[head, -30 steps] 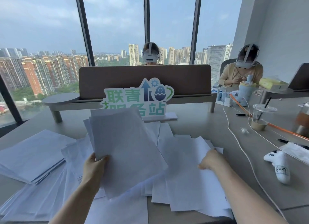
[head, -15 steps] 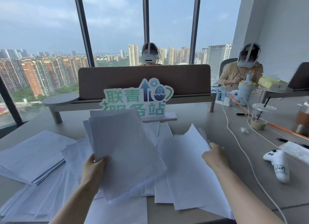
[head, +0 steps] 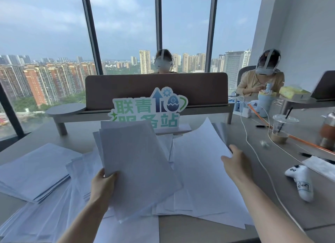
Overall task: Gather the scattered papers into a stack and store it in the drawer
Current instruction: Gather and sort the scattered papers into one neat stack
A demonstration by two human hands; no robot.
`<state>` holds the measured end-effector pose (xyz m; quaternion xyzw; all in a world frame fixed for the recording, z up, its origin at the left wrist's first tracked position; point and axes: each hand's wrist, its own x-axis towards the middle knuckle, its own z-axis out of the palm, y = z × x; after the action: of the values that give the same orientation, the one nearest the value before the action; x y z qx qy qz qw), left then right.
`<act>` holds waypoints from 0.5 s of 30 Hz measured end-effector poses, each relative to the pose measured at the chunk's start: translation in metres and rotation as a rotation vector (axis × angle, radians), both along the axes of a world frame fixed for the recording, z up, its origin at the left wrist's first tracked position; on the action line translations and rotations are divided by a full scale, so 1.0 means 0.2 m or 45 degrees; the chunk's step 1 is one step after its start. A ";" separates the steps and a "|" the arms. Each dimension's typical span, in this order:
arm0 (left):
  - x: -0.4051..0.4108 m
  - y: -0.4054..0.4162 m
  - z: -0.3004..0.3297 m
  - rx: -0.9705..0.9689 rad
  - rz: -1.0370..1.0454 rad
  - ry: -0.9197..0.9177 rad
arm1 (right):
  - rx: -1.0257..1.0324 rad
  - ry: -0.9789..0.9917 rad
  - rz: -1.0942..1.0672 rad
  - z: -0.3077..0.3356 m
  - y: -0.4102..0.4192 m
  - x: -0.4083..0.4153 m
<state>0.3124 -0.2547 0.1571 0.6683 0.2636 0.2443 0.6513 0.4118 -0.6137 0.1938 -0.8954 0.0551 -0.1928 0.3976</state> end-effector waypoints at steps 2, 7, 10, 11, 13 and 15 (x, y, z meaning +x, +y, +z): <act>0.00 0.01 0.00 0.004 -0.003 0.007 | 0.006 -0.052 0.020 0.03 0.01 0.00; 0.00 0.02 0.00 0.016 0.009 -0.012 | 0.155 -0.178 0.093 0.13 0.04 -0.04; -0.01 0.02 0.02 0.041 0.050 -0.049 | 0.270 -0.288 0.110 0.20 0.05 -0.05; -0.01 0.03 0.02 0.068 0.080 -0.060 | 0.312 -0.314 0.118 0.22 0.05 -0.05; -0.01 0.04 0.04 0.132 0.151 -0.077 | 0.391 -0.353 0.143 0.27 0.05 -0.05; -0.01 0.05 0.05 0.164 0.208 -0.086 | 0.444 -0.388 0.173 0.32 0.06 -0.05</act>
<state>0.3113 -0.2439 0.1678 0.6766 0.2788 0.3355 0.5933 0.4011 -0.6015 0.2578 -0.7753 -0.0335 -0.2860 0.5621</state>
